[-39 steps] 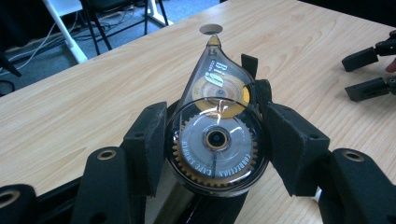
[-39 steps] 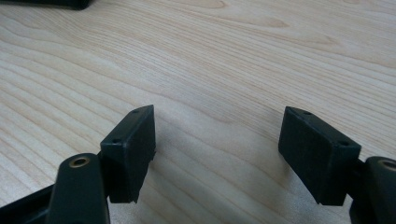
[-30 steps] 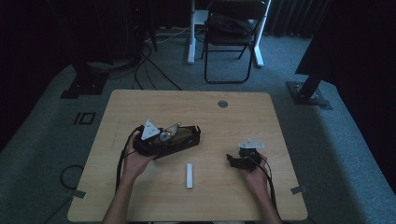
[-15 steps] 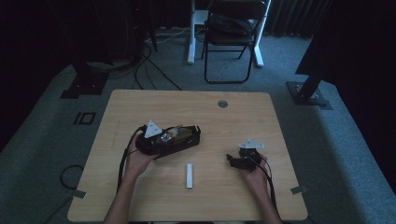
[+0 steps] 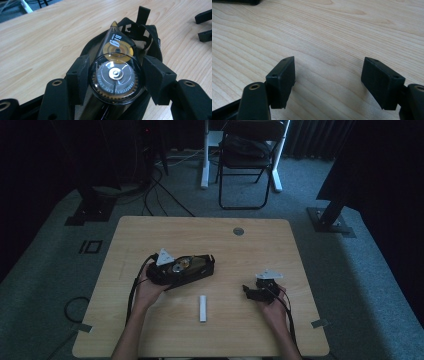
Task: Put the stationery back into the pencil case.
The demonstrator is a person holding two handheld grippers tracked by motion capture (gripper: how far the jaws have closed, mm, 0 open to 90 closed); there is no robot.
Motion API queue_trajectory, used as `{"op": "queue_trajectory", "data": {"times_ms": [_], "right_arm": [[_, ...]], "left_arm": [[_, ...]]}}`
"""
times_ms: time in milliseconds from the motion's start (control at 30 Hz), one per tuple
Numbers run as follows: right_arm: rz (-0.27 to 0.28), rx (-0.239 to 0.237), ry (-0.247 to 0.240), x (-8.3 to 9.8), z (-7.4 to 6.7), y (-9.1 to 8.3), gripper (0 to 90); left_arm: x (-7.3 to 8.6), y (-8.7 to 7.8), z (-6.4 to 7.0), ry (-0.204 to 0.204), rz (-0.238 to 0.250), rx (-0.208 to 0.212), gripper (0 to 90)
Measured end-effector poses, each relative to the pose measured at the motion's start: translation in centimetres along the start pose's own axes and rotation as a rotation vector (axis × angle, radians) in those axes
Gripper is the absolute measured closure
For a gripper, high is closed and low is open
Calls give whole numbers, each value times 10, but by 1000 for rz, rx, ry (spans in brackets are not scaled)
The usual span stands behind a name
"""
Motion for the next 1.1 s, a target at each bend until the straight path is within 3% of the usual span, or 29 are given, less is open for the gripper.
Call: {"op": "queue_trajectory", "data": {"times_ms": [700,1100], "right_arm": [[0,0,0,0,0,0,273],[0,-1,-1,0,0,0,272]], "left_arm": [[8,5,-3,-27,-37,9,409],[7,3,-4,-23,-24,8,385]]}}
Point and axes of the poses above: each handheld gripper's, and its own axes: y roughly forward along the jaws, x roughly out of its underside, z roughly to its right, the point moved 5 cm from there along y, roughly forward along the jaws, and after that the axes turned 12 degrees about z, right-handed, at the moved point
